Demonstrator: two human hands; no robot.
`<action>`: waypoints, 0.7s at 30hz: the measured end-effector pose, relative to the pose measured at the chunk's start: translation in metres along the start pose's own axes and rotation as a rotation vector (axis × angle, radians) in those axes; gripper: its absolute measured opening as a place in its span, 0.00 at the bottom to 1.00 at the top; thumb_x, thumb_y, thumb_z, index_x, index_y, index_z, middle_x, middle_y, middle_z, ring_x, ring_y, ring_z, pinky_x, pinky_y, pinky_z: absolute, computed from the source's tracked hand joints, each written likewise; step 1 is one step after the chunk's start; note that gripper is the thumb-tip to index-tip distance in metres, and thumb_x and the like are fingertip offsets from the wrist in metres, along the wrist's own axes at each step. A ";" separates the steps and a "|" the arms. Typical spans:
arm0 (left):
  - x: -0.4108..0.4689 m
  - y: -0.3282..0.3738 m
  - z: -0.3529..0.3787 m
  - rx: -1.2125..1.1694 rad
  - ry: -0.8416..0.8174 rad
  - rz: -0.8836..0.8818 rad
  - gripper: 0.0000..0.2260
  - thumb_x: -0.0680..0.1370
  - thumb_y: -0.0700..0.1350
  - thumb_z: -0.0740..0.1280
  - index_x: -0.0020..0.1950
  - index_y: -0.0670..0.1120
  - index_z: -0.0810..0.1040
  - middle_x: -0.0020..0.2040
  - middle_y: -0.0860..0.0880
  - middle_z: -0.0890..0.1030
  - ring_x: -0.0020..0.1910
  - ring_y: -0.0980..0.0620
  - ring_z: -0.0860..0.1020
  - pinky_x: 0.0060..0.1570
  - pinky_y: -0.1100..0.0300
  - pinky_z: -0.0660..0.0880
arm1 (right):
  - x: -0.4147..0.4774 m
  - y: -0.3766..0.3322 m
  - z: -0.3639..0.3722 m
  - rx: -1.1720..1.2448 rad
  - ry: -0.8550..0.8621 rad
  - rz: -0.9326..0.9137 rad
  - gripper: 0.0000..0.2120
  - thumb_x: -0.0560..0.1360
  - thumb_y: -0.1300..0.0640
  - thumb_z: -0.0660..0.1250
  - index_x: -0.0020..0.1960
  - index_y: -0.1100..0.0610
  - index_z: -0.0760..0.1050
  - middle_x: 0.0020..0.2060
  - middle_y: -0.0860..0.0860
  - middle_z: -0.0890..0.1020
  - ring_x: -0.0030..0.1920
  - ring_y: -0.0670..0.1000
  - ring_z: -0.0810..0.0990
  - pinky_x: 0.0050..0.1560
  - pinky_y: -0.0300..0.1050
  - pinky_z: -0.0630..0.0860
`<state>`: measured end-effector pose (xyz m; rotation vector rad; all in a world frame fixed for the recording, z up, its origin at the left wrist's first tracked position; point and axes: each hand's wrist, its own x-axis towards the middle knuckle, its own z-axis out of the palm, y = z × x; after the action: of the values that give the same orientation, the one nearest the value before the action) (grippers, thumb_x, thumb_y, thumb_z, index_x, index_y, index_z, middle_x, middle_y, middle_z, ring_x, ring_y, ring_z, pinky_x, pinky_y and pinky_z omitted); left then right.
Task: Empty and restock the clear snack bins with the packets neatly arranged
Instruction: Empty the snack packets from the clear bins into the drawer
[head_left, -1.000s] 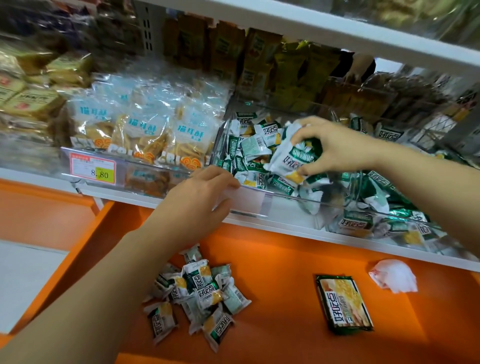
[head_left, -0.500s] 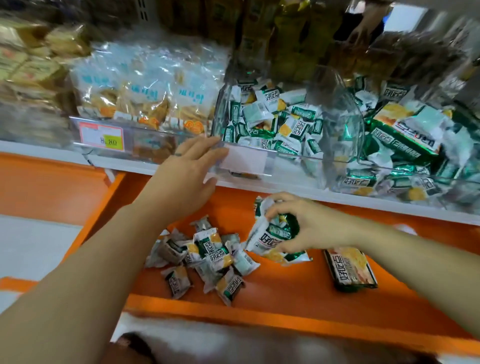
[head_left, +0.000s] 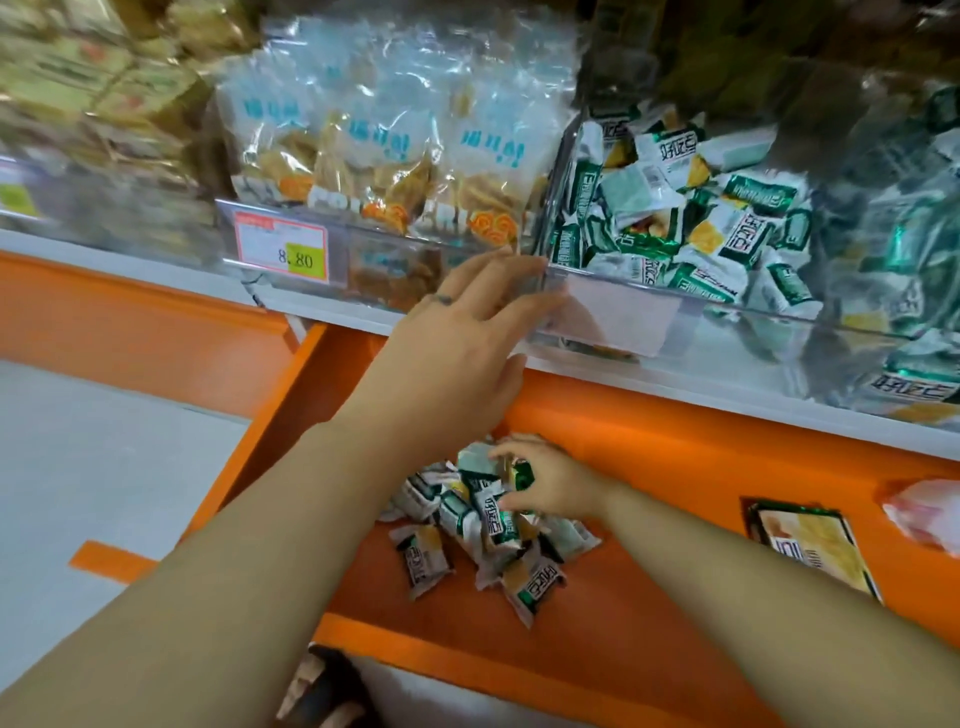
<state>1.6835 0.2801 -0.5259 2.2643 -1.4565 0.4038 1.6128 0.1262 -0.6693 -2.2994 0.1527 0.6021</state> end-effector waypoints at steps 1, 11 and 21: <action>0.000 0.000 0.000 0.003 0.002 0.001 0.21 0.74 0.41 0.63 0.67 0.44 0.74 0.68 0.43 0.71 0.69 0.40 0.66 0.48 0.40 0.78 | -0.005 -0.002 -0.005 0.011 -0.003 -0.010 0.25 0.74 0.58 0.70 0.69 0.49 0.68 0.75 0.54 0.59 0.75 0.53 0.56 0.70 0.43 0.56; 0.006 0.007 -0.012 -0.071 0.033 -0.071 0.18 0.76 0.41 0.64 0.66 0.46 0.75 0.63 0.46 0.75 0.63 0.44 0.72 0.54 0.45 0.75 | -0.141 -0.068 -0.102 0.050 0.035 -0.152 0.12 0.76 0.64 0.66 0.59 0.55 0.77 0.48 0.36 0.78 0.47 0.30 0.77 0.48 0.27 0.72; 0.022 0.006 -0.016 -0.127 0.063 -0.147 0.14 0.77 0.40 0.66 0.61 0.46 0.78 0.53 0.48 0.80 0.56 0.46 0.73 0.49 0.51 0.74 | -0.129 -0.077 -0.211 0.042 0.440 -0.081 0.17 0.74 0.59 0.70 0.62 0.50 0.73 0.58 0.51 0.77 0.57 0.53 0.79 0.51 0.46 0.80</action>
<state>1.6873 0.2684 -0.5005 2.2188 -1.2388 0.3252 1.6004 0.0262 -0.4307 -2.3532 0.2756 0.0436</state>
